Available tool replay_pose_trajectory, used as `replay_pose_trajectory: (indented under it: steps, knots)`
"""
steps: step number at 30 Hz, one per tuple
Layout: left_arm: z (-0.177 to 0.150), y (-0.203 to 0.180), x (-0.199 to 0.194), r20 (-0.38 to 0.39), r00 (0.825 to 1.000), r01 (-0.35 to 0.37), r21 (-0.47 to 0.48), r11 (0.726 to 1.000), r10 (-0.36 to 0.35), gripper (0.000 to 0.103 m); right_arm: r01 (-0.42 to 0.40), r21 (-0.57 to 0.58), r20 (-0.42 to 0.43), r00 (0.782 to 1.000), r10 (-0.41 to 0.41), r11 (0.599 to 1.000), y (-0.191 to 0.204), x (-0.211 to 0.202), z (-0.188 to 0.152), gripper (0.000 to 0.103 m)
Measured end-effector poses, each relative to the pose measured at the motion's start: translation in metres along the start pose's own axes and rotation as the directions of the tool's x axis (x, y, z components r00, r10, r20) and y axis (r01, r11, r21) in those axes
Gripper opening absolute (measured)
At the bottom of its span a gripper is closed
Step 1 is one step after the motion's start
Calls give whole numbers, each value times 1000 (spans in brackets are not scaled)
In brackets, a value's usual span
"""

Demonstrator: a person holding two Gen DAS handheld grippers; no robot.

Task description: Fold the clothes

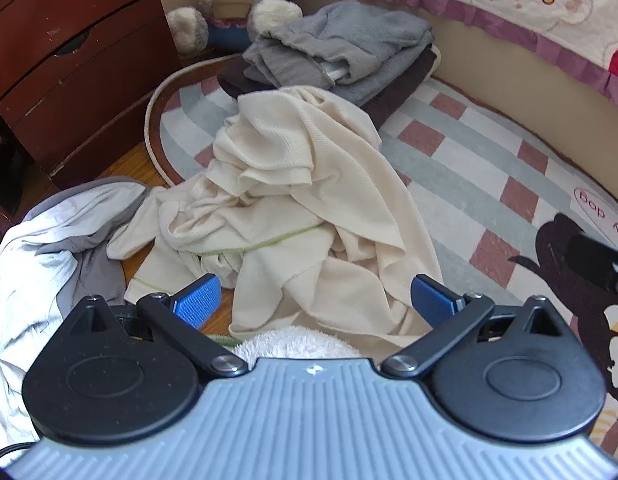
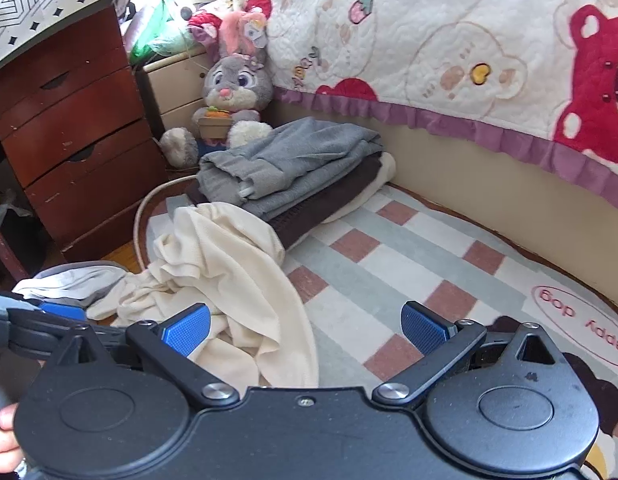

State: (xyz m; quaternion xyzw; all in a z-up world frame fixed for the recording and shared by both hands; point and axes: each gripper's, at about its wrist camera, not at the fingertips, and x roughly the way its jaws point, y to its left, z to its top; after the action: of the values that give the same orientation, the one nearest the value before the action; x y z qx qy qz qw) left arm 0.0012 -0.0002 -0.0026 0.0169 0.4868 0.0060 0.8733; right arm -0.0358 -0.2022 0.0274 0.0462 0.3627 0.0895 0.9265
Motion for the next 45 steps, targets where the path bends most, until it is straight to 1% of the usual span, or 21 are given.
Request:
replay_pose_trajectory:
  steps: [5,8,13,16,27,31,45]
  knots:
    - [-1,-1,10,0,1000,23,-1,1000,-23,100,-14,21,27,1000,14,1000,-3,-3,-2,103]
    - [-11,0,13,23,999,39,-13,999,-39,100,-23,33,43,999,21,999,-4,-4,-3,103]
    - [-15,2,15,34,998,63,-20,998,-62,100,-23,26,20,1000,22,999,-2,-3,-7,103]
    - [-14,3,16,32,998,64,-23,998,-63,100,-13,10,5,1000,13,1000,5,1,-10,103]
    - [-14,4,18,24,997,74,-21,997,-74,100,-14,13,-10,1000,14,1000,5,4,-13,103]
    - [-14,3,17,23,996,91,-22,996,-91,100,-14,12,-13,1000,15,1000,4,5,-13,103]
    - [-15,6,19,9,996,84,-28,996,-84,100,-3,14,-34,999,4,1000,-1,8,-14,103]
